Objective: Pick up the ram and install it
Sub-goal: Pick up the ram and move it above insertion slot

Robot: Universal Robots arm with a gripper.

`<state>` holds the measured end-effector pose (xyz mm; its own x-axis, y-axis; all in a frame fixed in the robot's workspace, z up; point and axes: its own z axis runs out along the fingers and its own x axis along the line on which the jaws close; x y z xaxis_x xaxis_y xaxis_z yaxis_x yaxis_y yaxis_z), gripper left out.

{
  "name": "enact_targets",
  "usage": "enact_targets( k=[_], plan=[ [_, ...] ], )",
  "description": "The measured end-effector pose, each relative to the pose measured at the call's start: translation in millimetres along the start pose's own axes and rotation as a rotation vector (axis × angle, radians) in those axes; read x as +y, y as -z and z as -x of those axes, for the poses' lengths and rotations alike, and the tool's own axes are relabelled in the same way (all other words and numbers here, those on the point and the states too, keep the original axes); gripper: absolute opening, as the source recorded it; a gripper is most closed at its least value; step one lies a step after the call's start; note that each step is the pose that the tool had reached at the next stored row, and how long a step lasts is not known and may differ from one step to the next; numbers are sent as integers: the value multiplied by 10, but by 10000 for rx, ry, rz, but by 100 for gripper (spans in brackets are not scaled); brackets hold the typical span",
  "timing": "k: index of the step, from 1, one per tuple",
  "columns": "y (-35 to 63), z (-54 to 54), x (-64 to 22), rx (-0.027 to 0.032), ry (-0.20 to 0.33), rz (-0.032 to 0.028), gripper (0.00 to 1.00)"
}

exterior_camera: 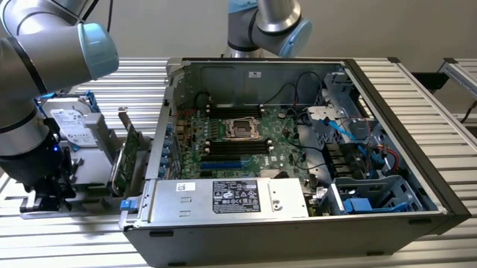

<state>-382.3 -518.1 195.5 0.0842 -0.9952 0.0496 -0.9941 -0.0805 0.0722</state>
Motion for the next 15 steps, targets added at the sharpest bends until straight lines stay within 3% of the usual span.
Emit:
enact_targets(
  k=[7,9,11,12,15],
  plan=[
    [-11,1,-1,-2,-13,-1,36],
    [-19,1,-1,-2,-17,0,28],
    [-27,1,-2,-1,-23,2,28],
    [-31,2,-2,0,-26,2,21],
    [-41,2,-3,1,-37,3,18]
  ],
)
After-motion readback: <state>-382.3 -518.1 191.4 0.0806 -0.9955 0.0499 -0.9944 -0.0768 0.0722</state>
